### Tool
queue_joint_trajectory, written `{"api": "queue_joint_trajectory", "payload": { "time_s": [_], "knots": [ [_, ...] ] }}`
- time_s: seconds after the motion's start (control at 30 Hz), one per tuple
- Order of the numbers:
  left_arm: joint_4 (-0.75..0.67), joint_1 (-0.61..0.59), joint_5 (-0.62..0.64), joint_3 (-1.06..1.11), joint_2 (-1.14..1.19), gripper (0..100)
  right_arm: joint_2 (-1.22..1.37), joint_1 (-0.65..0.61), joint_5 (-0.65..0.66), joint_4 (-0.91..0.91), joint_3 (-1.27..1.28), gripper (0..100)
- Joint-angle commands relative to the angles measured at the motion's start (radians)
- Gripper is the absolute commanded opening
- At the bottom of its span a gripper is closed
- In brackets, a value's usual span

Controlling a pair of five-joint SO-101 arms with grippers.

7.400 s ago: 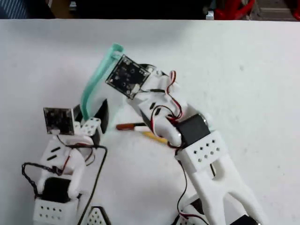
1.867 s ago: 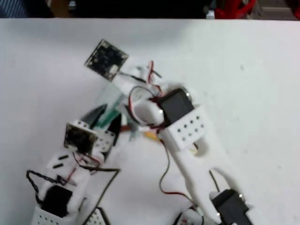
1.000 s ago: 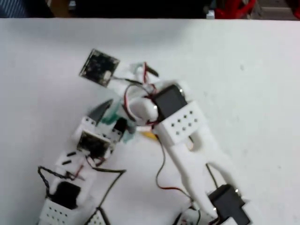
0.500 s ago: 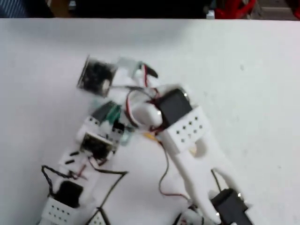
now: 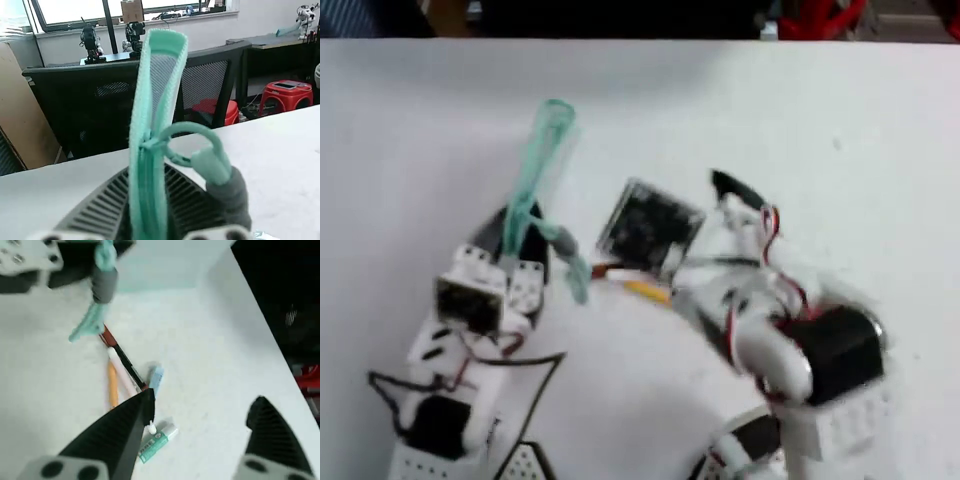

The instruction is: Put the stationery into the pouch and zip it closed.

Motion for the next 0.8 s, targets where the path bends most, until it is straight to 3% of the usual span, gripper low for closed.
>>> {"api": "queue_joint_trajectory", "payload": {
  "time_s": [0.0,0.2,0.33,0.4,0.57,0.77],
  "knots": [
    [0.187,0.024,0.048,-0.267,-0.002,2,-0.018,0.179,-0.002,-0.076,0.072,24.0],
    [0.364,0.035,0.052,-0.434,0.058,2,-0.022,0.392,-0.002,-0.340,0.454,24.7],
    [0.373,0.039,0.052,-0.489,0.302,2,-0.044,0.453,-0.002,-0.628,0.690,24.7],
    [0.396,0.035,0.054,-0.537,0.423,2,-0.070,0.479,0.020,-0.668,0.732,24.9],
    [0.410,0.033,0.054,-0.562,0.518,2,-0.073,0.343,0.196,-0.593,0.781,24.9],
    [0.350,-0.025,0.054,-0.456,0.516,2,0.153,0.168,0.226,-0.588,0.729,24.8]
  ]
}}
